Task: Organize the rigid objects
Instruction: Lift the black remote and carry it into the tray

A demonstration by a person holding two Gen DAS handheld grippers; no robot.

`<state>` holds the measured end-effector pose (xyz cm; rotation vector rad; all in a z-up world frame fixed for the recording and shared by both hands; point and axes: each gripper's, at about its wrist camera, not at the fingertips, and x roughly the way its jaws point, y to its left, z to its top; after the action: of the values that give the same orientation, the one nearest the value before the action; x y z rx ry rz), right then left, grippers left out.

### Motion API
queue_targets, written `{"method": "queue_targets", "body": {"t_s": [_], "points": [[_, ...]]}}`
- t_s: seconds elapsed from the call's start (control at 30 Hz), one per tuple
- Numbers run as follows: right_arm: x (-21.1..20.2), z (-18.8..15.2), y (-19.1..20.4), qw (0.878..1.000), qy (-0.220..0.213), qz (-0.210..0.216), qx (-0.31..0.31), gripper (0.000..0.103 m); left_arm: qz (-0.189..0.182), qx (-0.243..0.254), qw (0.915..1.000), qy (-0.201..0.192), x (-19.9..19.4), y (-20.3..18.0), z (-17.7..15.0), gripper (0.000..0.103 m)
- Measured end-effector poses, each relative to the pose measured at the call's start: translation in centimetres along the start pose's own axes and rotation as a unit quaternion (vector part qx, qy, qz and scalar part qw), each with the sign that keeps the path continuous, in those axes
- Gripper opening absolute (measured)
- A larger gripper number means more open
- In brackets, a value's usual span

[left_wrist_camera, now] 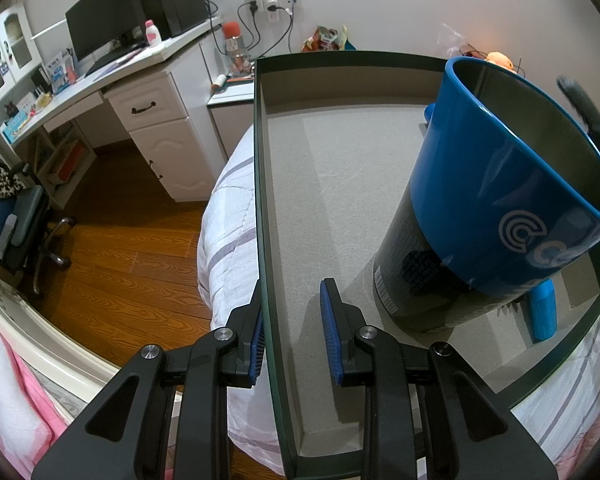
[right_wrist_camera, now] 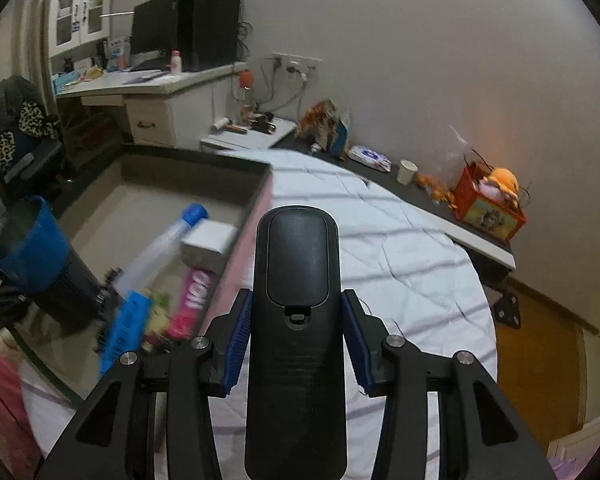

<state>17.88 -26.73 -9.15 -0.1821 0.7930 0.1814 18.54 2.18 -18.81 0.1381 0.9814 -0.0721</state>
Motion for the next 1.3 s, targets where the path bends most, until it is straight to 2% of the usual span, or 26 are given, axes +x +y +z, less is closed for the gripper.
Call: {"method": "queue_targets", "body": {"t_s": [0.23, 0.53, 0.9, 1.3], "points": [[0.3, 2.7, 4.6, 0.998, -0.01, 0.039, -0.044, 0.045, -0.001, 0.0, 1.0, 0.0, 0.0, 0.0, 0.0, 0.025], [4.5, 3.8, 8.9, 0.992, 0.036, 0.085, -0.081, 0.045, -0.002, 0.0, 1.0, 0.001, 0.2, -0.2, 0.1, 0.025], [7.5, 3.7, 10.5, 0.987, 0.069, 0.105, -0.097, 0.045, -0.002, 0.001, 1.0, 0.001, 0.3, -0.3, 0.2, 0.025], [7.4, 3.9, 10.8, 0.989, 0.047, 0.096, -0.104, 0.046, -0.002, 0.0, 1.0, 0.001, 0.3, -0.4, 0.3, 0.025]]}}
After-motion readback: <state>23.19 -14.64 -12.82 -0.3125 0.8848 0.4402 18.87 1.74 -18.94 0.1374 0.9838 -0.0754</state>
